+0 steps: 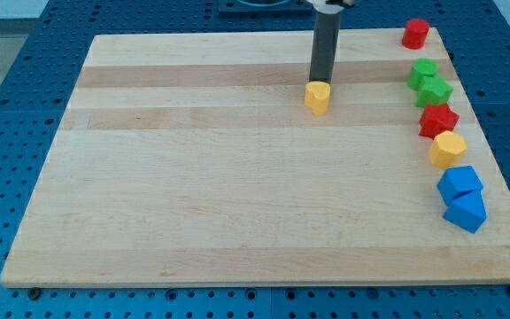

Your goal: Place the red circle at the right side of the yellow heart

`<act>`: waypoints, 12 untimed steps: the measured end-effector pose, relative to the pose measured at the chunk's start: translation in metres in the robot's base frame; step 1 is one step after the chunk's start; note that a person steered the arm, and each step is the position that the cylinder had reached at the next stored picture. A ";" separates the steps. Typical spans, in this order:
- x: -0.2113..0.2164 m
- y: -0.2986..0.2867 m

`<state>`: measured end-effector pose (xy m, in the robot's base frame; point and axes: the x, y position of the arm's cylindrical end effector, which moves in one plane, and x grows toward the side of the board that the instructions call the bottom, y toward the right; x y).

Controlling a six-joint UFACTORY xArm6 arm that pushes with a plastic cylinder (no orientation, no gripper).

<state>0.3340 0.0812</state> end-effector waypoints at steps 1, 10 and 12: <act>0.015 0.000; -0.143 0.226; -0.139 0.096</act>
<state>0.1952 0.1776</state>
